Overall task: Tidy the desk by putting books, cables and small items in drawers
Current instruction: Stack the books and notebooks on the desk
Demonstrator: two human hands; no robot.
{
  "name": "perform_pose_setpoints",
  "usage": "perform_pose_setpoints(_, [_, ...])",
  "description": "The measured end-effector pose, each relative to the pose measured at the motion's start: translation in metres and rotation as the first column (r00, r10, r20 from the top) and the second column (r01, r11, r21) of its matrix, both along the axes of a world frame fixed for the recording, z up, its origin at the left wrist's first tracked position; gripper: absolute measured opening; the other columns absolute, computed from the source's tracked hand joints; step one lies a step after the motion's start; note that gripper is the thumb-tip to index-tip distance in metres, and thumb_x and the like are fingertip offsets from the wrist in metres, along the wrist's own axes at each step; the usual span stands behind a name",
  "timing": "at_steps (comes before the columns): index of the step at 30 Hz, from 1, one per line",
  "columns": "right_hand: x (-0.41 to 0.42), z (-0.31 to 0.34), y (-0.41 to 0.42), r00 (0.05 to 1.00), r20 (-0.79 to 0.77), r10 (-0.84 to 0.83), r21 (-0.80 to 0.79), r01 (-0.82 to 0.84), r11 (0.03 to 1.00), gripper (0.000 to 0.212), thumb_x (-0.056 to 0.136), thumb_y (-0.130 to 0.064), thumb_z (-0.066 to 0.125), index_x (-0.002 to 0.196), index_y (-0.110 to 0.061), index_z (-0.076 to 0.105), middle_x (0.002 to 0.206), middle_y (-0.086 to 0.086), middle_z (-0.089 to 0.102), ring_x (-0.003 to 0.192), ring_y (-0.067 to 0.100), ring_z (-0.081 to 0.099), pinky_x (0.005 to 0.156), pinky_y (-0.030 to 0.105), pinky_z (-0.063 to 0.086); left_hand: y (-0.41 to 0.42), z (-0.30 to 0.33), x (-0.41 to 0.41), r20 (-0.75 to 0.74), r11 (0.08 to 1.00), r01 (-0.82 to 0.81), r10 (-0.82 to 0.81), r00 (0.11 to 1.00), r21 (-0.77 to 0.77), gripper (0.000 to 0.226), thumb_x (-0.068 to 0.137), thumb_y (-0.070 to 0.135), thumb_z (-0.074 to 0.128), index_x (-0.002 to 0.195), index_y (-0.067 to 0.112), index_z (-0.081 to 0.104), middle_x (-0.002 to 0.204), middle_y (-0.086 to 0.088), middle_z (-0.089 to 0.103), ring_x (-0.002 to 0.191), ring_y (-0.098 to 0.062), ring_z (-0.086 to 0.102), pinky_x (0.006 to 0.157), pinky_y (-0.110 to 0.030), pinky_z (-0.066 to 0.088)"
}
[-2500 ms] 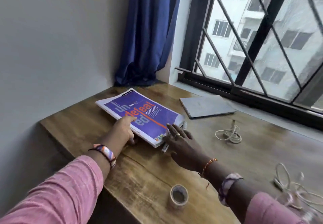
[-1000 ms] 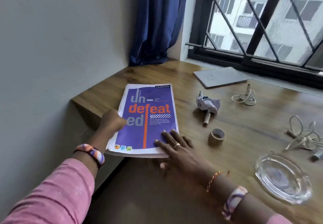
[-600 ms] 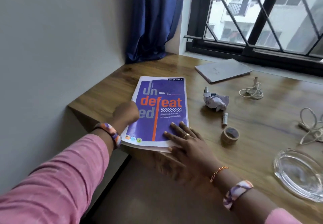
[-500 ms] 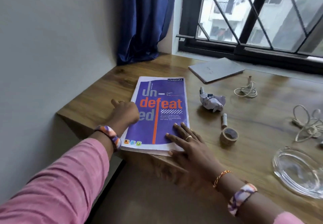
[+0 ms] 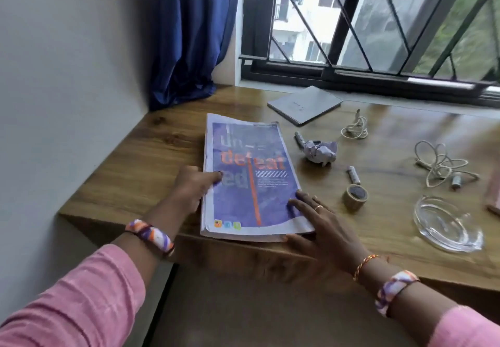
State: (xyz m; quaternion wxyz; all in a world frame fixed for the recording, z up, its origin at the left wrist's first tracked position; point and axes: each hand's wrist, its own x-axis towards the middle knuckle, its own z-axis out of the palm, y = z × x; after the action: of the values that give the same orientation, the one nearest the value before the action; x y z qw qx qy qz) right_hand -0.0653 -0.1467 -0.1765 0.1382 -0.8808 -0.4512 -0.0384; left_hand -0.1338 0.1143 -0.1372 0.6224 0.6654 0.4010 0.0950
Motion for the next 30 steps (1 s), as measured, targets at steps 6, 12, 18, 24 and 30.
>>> perform_pose_setpoints(6, [-0.002,0.002,0.002,0.996,0.068,0.049,-0.016,-0.048,0.999,0.078,0.085,-0.07,0.029,0.124,-0.009,0.057,0.13,0.021,0.055,0.116,0.034,0.057,0.098,0.044,0.042,-0.012,-0.003,-0.008,-0.409,0.56,0.348,-0.017,0.912,0.752,0.044,0.091,0.037,0.05,0.118,0.003,0.051,0.121,-0.019,0.056,0.114,-0.035,0.048,0.085,-0.039,0.043])
perform_pose_setpoints(12, [-0.006,-0.001,0.001,0.992,0.12,0.031,-0.011,-0.03,0.999,0.074,0.089,-0.066,0.023,0.124,-0.012,0.059,0.128,0.022,0.056,0.114,0.036,0.059,0.093,0.047,0.046,-0.02,-0.012,-0.017,-0.504,0.225,0.494,-0.011,0.863,0.84,0.041,0.095,0.03,0.043,0.127,0.004,0.044,0.136,-0.017,0.041,0.121,-0.031,0.041,0.094,-0.039,0.041])
perform_pose_setpoints(18, [-0.016,-0.006,-0.003,0.937,0.338,0.089,0.046,-0.111,0.993,0.061,0.1,-0.044,0.019,0.103,-0.012,0.071,0.109,0.016,0.069,0.088,0.032,0.07,0.071,0.036,0.058,-0.064,-0.017,-0.026,-0.574,0.007,0.615,-0.351,0.74,0.789,0.041,0.095,0.034,0.041,0.128,0.011,0.047,0.138,-0.008,0.045,0.127,-0.028,0.04,0.103,-0.045,0.035])
perform_pose_setpoints(24, [-0.033,-0.017,-0.032,0.92,0.314,0.235,0.01,-0.251,0.968,0.034,0.095,-0.025,0.032,0.124,-0.016,0.047,0.125,0.018,0.06,0.104,0.034,0.065,0.083,0.042,0.055,-0.106,-0.016,-0.044,-0.528,-0.143,0.518,-0.394,0.752,0.844,0.027,0.073,0.024,0.056,0.09,0.009,0.07,0.091,-0.009,0.071,0.077,-0.028,0.069,0.062,-0.04,0.057])
perform_pose_setpoints(30, [-0.04,0.006,-0.1,0.909,0.35,0.226,0.052,-0.26,0.964,0.035,0.087,-0.02,0.048,0.118,-0.01,0.062,0.117,0.013,0.066,0.096,0.023,0.068,0.08,0.031,0.051,-0.187,0.021,-0.029,-0.526,-0.155,0.563,-0.615,0.588,0.812,0.026,0.091,0.023,0.04,0.113,0.019,0.053,0.112,-0.002,0.058,0.101,-0.026,0.059,0.075,-0.034,0.046])
